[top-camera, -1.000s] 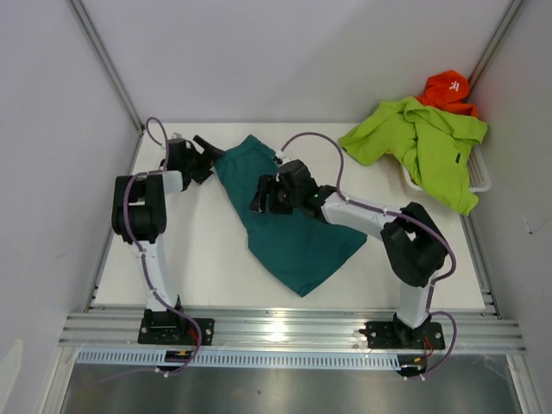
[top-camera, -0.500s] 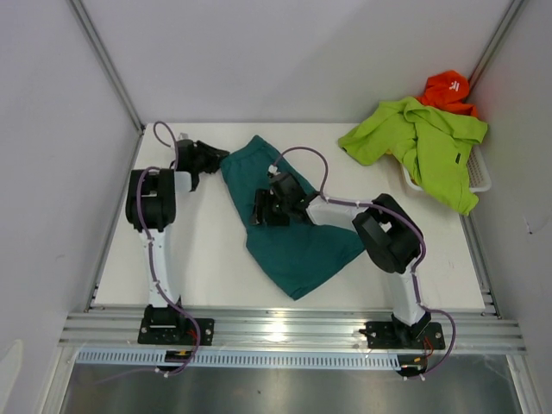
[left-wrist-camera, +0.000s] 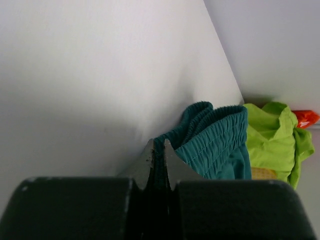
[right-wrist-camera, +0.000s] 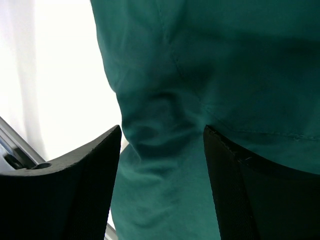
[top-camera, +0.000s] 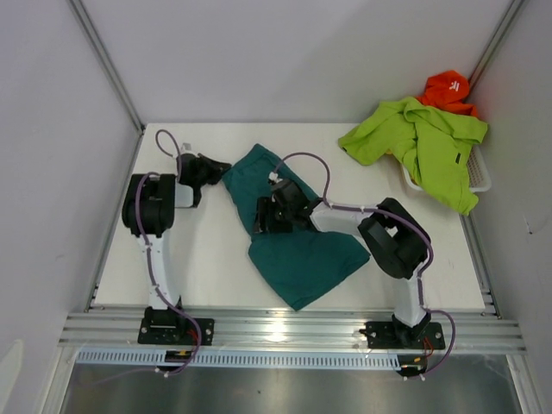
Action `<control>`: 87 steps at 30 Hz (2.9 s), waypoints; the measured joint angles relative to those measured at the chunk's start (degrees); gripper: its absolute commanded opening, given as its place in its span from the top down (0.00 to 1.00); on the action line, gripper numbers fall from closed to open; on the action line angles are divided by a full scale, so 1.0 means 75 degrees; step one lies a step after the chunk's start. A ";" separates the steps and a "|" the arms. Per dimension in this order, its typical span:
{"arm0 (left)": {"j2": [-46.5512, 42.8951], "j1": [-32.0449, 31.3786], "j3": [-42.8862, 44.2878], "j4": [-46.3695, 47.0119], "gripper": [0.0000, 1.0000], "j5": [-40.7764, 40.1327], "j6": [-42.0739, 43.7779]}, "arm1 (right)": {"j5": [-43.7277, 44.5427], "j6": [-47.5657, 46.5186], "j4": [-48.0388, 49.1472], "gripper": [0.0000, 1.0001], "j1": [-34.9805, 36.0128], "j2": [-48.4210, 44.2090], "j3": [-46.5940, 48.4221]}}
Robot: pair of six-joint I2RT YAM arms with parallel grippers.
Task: Fold and stack the shorts
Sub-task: Fold the shorts
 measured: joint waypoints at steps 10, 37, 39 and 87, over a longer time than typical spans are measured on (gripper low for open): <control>-0.3701 -0.0067 -0.4345 0.2040 1.00 -0.1017 0.1011 | -0.0303 -0.1367 -0.1399 0.32 -0.0554 -0.1142 -0.0982; -0.5968 -0.1020 -0.8352 0.3092 0.01 -0.3424 0.0813 | -0.1300 -0.1419 -0.1247 0.29 -0.1040 -0.2827 -0.1967; -0.5759 -0.0994 -0.8527 0.3354 0.01 -0.3273 0.0577 | -0.1335 -0.1384 -0.1236 0.29 -0.1014 -0.2707 -0.1880; -0.4870 -0.1638 -0.6557 0.0799 0.74 -0.1795 -0.0283 | -0.1338 -0.1236 -0.1163 0.28 -0.0968 -0.2279 -0.1638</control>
